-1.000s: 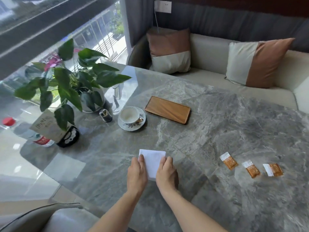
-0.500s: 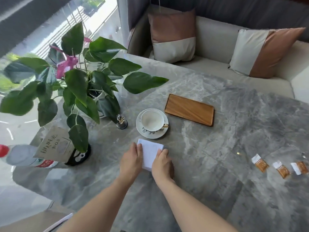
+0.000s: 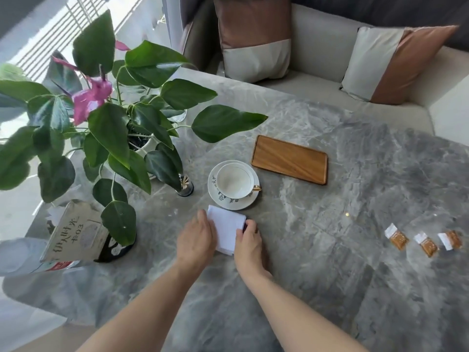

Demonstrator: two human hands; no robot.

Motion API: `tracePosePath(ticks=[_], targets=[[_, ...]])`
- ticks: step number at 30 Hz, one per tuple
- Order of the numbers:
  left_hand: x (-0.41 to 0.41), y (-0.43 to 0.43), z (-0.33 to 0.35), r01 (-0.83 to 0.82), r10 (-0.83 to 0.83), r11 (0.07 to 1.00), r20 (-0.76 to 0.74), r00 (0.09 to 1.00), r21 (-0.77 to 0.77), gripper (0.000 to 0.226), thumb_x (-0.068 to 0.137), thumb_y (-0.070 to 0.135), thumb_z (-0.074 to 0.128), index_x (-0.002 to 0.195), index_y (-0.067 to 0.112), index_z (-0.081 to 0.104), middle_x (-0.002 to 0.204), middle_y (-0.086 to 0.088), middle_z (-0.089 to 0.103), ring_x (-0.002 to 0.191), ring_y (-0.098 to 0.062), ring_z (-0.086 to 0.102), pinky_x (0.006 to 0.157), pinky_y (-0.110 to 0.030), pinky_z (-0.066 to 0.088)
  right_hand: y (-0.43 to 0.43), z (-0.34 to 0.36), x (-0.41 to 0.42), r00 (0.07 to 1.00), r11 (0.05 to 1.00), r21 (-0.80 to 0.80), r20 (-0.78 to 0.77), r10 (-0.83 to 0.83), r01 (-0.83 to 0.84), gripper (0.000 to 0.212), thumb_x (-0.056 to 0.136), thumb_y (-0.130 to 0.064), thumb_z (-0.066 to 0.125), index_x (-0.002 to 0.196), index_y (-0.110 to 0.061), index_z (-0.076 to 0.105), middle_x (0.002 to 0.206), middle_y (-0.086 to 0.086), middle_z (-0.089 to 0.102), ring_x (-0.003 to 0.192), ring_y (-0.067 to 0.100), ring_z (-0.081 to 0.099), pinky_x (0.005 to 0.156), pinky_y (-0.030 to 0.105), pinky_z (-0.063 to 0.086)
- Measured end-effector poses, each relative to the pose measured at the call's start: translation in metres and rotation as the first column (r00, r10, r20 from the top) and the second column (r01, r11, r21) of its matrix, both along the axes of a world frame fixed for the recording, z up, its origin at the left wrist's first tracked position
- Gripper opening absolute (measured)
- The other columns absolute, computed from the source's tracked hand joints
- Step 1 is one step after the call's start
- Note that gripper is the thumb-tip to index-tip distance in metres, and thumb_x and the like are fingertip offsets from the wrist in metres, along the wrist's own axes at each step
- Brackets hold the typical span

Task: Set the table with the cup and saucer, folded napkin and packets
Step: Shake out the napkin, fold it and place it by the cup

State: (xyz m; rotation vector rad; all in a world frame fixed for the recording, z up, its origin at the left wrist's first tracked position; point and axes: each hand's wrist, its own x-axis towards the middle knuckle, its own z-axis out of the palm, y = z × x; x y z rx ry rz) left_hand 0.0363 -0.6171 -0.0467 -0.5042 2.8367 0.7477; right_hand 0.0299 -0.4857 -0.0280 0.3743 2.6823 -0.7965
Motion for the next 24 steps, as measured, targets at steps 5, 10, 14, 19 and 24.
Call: tracePosePath(ticks=[5,10,14,19,24], targets=[[0.019,-0.01,-0.005,0.273,-0.288,0.951,-0.093,0.953,-0.143,0.062,0.101,0.04,0.037,0.154,0.007,0.035,0.158,-0.013,0.041,0.143,-0.035,0.04,0.111,-0.047,0.038,0.017,-0.006,0.018,0.915,0.916,0.256,-0.181,0.36,-0.309,0.065,0.09,-0.037,0.056,0.147,-0.013,0.037,0.148,0.003,0.044,0.135,0.024,0.043,0.104,0.04,0.042],[0.028,-0.023,-0.027,0.458,-0.453,0.874,0.067,0.889,-0.164,0.073,0.102,0.061,0.003,0.161,0.018,-0.006,0.169,0.002,-0.012,0.154,-0.014,-0.018,0.123,-0.037,-0.014,0.027,-0.026,0.024,0.832,0.78,0.348,-0.001,0.555,-0.52,0.071,0.101,-0.045,0.025,0.158,-0.015,-0.005,0.167,0.0,-0.008,0.152,0.018,-0.011,0.123,0.042,0.006],[0.027,-0.021,-0.026,0.458,-0.44,0.868,0.13,0.888,-0.191,0.075,0.1,0.063,-0.002,0.16,0.019,-0.011,0.168,0.003,-0.016,0.152,-0.013,-0.024,0.121,-0.036,-0.021,0.028,-0.029,0.026,0.84,0.784,0.339,0.039,0.541,-0.52,0.072,0.101,-0.047,0.021,0.155,-0.019,-0.016,0.164,-0.004,-0.021,0.152,0.018,-0.014,0.122,0.045,-0.002],[0.028,-0.017,-0.014,0.428,-0.411,0.88,0.118,0.904,-0.208,0.076,0.1,0.062,0.003,0.16,0.017,-0.011,0.168,0.002,-0.016,0.152,-0.016,-0.025,0.123,-0.042,-0.015,0.037,-0.023,0.022,0.84,0.809,0.268,0.004,0.543,-0.524,0.075,0.097,-0.055,0.023,0.156,-0.023,-0.01,0.163,-0.009,-0.019,0.152,0.014,-0.014,0.122,0.046,0.001],[0.031,0.013,0.011,0.415,-0.422,0.875,0.027,0.906,-0.25,0.076,0.101,0.058,0.013,0.161,0.012,0.002,0.169,-0.002,-0.005,0.155,-0.021,-0.013,0.126,-0.044,-0.001,0.078,-0.003,0.019,0.864,0.847,0.263,-0.085,0.497,-0.462,0.076,0.094,-0.058,0.025,0.158,-0.023,0.004,0.167,-0.005,-0.001,0.152,0.009,-0.006,0.12,0.039,0.005]])
